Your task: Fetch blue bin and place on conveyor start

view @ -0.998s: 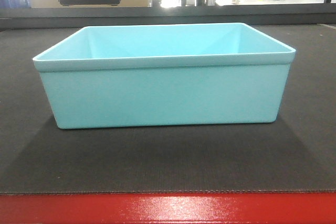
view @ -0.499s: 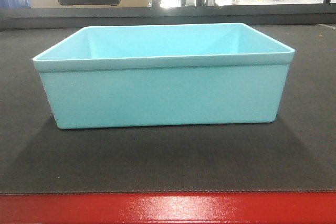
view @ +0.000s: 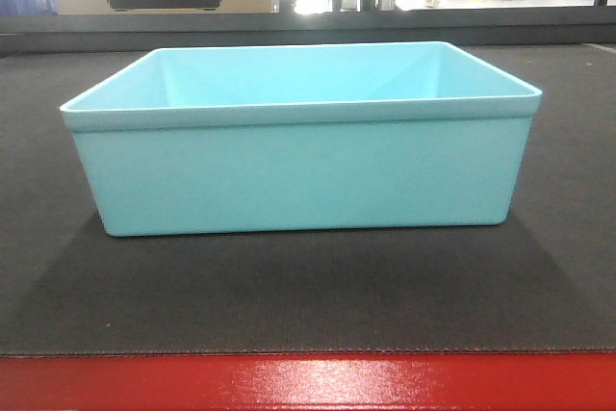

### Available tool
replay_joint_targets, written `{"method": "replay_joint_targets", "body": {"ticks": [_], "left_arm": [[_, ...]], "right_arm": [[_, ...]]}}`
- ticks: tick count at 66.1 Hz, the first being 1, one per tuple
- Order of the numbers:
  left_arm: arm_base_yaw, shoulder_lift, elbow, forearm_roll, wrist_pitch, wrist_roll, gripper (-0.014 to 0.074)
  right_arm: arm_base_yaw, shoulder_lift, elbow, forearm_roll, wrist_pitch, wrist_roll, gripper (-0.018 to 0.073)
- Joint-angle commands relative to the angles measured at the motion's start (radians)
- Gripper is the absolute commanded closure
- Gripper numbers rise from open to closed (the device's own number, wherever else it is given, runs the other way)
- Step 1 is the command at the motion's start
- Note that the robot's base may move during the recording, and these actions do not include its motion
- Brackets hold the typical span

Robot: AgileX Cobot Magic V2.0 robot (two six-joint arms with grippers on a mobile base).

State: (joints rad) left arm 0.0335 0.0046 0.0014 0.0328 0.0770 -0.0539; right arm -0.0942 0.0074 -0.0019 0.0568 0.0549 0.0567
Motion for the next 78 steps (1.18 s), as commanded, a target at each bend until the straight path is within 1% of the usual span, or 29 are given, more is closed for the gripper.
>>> {"method": "replay_joint_targets", "body": {"ticks": [1,9,78], "left_arm": [[0.003,-0.005,-0.001,-0.007,-0.013,0.000,0.0707],[0.003,-0.005,-0.001,-0.007,-0.013,0.000,0.0707],[0.003,-0.005,-0.001,-0.007,-0.013,0.000,0.0707]], "right_arm": [[-0.020,-0.007,0.002,0.026,-0.003,-0.045,0.0721],[-0.051,-0.007,0.002,0.026,-0.005,-0.050,0.0721],[-0.051,-0.007,0.002,0.026,-0.005,-0.050,0.0721]]}}
